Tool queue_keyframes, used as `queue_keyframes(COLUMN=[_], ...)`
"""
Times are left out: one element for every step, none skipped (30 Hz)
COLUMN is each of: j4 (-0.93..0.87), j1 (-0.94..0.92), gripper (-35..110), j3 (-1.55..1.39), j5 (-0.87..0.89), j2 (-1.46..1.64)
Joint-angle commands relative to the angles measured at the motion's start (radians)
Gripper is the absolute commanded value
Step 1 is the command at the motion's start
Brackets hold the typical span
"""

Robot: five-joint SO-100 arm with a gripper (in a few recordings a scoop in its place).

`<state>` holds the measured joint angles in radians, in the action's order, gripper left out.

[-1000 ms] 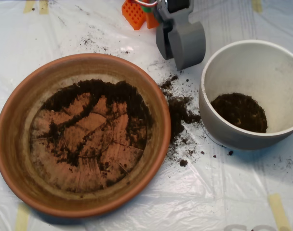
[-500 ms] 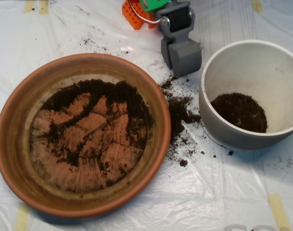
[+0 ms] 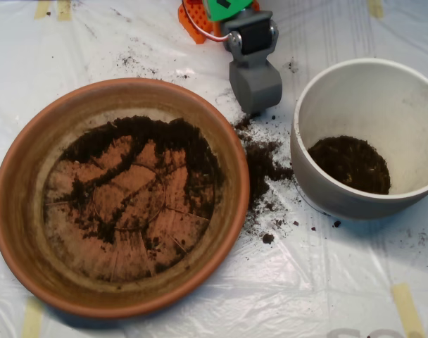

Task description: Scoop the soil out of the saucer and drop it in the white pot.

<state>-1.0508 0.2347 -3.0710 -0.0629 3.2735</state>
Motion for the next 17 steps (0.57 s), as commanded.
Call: queue_keyframes(j4=[0.006,0.006,0.006,0.006,0.006,0.006,0.006,0.006,0.006,0.006,0.006,0.006,0.006,0.006,0.006,0.006,0.006], j1=[0.006,0.006,0.006,0.006,0.006,0.006,0.006,0.006,0.006,0.006,0.006,0.006,0.006,0.006,0.006,0.006,0.006], gripper=[1,1,3,3,3,3,2,1,1,1,1,1,1,1,1,1,1], j3=[0.015,0.015,0.015,0.015,0.015,0.015,0.015,0.015,0.015,0.015,0.015,0.015,0.015,0.015,0.015,0.015,0.015], j5=[-0.008,-0.008,-0.008,-0.008,-0.008,-0.008,-0.009,-0.009,-0.009,-0.009,-0.009,-0.009,-0.009,-0.009,-0.009,-0.009,-0.009], j2=[0.074,0.074,0.074,0.074,0.074,0.074,0.074,0.074,0.074,0.074,0.074,0.074,0.074,0.074,0.074,0.074,0.074])
